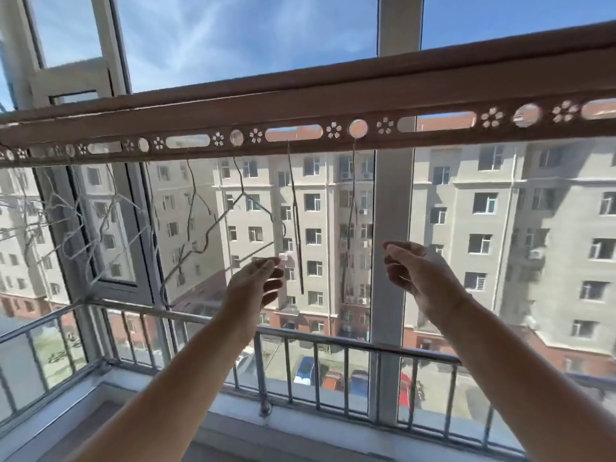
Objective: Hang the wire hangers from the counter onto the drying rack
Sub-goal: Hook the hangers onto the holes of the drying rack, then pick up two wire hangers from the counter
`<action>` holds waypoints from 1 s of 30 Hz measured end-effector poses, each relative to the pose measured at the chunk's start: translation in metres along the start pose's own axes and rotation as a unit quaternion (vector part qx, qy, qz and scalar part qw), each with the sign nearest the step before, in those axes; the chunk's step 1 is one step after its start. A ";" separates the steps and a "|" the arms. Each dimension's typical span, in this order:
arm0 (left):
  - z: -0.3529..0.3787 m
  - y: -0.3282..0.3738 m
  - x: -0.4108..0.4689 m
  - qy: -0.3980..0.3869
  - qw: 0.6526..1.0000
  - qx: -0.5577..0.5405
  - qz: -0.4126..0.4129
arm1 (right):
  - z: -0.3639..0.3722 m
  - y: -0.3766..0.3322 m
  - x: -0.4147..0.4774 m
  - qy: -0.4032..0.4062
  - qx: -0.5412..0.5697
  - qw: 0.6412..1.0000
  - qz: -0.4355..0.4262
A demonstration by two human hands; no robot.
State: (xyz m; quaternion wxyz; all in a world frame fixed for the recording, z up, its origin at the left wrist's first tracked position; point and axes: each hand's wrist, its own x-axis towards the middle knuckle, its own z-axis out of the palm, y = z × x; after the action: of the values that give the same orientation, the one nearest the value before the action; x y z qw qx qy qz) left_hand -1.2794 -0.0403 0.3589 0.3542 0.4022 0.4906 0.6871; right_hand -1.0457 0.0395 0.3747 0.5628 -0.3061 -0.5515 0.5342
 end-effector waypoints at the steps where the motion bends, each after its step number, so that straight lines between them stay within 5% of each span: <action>1: 0.000 -0.010 -0.005 -0.009 1.000 0.008 -0.014 | -0.006 0.008 -0.004 0.005 -0.027 1.000 -0.005; 7: 0.028 -0.073 -0.036 -0.177 0.975 0.084 -0.100 | -0.049 0.049 -0.032 0.042 -0.154 0.987 -0.022; 15: 0.111 -0.129 -0.076 -0.351 0.922 0.132 -0.099 | -0.142 0.062 -0.095 0.105 -0.232 0.967 0.004; 30: 0.395 -0.187 -0.239 -0.551 0.822 0.093 -0.110 | -0.432 0.009 -0.289 0.357 -0.328 0.872 0.068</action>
State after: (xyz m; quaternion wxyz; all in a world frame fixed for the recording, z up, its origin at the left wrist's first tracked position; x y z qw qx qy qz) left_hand -0.8048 -0.0469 0.2081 0.5994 0.6883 0.3163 0.2585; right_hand -0.5870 -0.1240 0.1932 0.5509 -0.6796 -0.4344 0.2142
